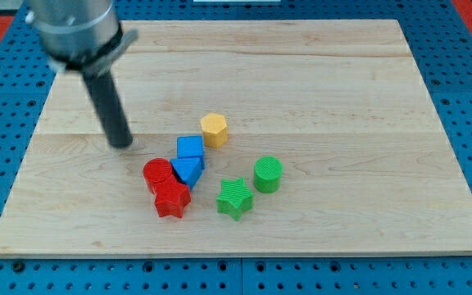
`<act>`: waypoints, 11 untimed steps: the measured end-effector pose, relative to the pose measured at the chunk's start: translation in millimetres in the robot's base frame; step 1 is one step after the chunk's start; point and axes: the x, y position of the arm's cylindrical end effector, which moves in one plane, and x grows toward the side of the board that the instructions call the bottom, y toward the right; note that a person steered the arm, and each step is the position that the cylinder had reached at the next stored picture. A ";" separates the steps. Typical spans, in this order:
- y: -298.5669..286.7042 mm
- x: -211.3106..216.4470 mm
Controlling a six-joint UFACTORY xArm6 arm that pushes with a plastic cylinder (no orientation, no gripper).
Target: Move the red circle upwards
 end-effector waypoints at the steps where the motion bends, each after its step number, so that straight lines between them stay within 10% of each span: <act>1: 34.0 65.9; 2: 109.1 71.8; 4: 56.2 47.9; 11: 37.9 -200.3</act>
